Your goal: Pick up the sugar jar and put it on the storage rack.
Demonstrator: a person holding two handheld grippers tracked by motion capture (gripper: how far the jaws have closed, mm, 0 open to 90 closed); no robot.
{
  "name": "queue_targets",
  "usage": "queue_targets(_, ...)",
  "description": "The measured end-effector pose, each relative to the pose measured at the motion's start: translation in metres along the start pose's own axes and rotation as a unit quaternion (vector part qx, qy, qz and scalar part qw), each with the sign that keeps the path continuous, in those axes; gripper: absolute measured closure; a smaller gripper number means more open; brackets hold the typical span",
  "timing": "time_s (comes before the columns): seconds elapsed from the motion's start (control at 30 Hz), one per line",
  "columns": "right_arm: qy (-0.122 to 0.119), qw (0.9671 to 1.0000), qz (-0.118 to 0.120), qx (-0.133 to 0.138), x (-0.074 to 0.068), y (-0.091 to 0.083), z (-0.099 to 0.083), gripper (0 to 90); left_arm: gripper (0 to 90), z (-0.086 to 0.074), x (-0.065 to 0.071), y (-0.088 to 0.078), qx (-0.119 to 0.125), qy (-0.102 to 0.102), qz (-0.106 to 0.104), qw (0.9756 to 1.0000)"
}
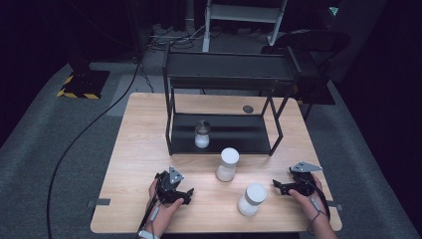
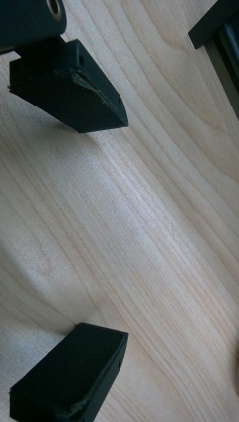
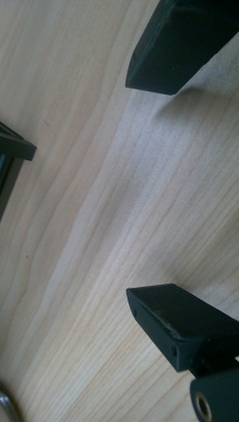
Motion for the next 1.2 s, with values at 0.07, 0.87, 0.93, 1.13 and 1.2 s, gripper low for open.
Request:
queue_targets(0.07, 0.001, 1.0000, 0.000, 0.007, 0.000, -0.003, 0.001, 5.4, 5.1, 0.000, 0.000, 0.000, 0.000, 0.000, 0.000, 1.0000)
queue_targets(0.87, 0.005, 0.9984, 0.007, 0.055, -0.004, -0.030, 0.015, 5.4, 3.9, 0.001, 0.001, 0.001, -0.001, -0.002, 0.002, 1.0000)
queue_targets(0.93, 0.004, 0.9982, 0.010, 0.059, -0.004, -0.032, 0.018, 5.4, 3.9, 0.001, 0.001, 0.001, -0.001, -0.003, 0.002, 1.0000)
queue_targets(1.13, 0.003, 0.9973, 0.016, 0.072, -0.008, -0.036, 0.025, 5.4, 3.8, 0.001, 0.001, 0.001, -0.001, -0.003, 0.002, 1.0000)
queue_targets(1.2, 0.004, 0.9969, 0.019, 0.077, -0.009, -0.037, 0.028, 5.4, 3.8, 0.001, 0.001, 0.001, -0.001, -0.003, 0.002, 1.0000)
Point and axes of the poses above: each handheld gripper's, and its own axes: y roughly forward along the jaws, z roughly out of its top, x roughly to its right, the point moved 4 cm from there along y, roughly forward along the jaws, and after that the axes turned 8 degrees about -z, right-handed, at the moved point
